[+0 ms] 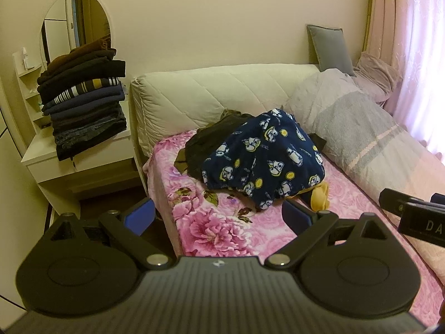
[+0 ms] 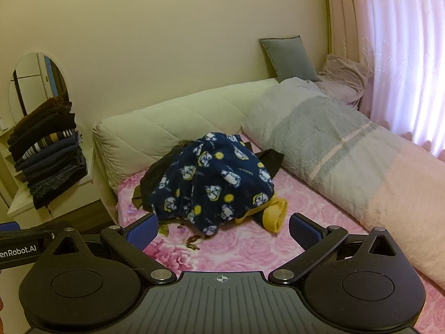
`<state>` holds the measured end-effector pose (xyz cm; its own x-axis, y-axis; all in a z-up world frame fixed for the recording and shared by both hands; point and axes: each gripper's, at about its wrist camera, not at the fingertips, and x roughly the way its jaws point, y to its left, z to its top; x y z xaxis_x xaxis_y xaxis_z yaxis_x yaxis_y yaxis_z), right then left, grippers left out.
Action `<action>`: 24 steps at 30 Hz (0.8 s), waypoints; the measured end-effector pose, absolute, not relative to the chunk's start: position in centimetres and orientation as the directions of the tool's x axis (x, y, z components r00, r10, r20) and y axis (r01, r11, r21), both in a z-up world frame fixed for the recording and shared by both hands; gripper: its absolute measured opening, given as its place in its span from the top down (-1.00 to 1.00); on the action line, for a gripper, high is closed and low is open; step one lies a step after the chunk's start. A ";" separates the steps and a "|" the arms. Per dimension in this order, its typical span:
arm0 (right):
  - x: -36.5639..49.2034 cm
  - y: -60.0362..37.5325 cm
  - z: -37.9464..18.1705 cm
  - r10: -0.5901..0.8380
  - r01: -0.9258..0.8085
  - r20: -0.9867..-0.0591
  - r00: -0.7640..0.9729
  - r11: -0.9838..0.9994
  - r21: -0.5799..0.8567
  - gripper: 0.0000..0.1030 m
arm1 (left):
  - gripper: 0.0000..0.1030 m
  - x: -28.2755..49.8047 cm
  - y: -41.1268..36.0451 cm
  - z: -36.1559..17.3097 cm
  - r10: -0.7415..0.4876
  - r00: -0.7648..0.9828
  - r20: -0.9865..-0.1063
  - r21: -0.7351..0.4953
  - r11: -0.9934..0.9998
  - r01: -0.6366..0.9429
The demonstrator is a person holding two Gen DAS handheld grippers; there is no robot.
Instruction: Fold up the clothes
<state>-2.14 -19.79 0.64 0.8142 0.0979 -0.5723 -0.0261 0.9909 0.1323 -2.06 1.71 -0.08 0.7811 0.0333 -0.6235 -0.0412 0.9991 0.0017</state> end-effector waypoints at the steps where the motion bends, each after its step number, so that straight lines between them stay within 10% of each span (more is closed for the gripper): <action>1: -2.2 -19.7 0.6 0.099 -0.027 -0.571 0.815 0.991 0.133 -0.99 | -0.88 -2.2 1.7 -0.1 0.033 0.782 -0.623 0.002 0.999 -0.041; 24: -3.0 -20.5 -0.2 0.100 -0.015 -0.563 0.820 0.988 0.154 -0.99 | -0.88 -2.4 0.9 0.3 0.030 0.789 -0.614 0.016 1.000 -0.025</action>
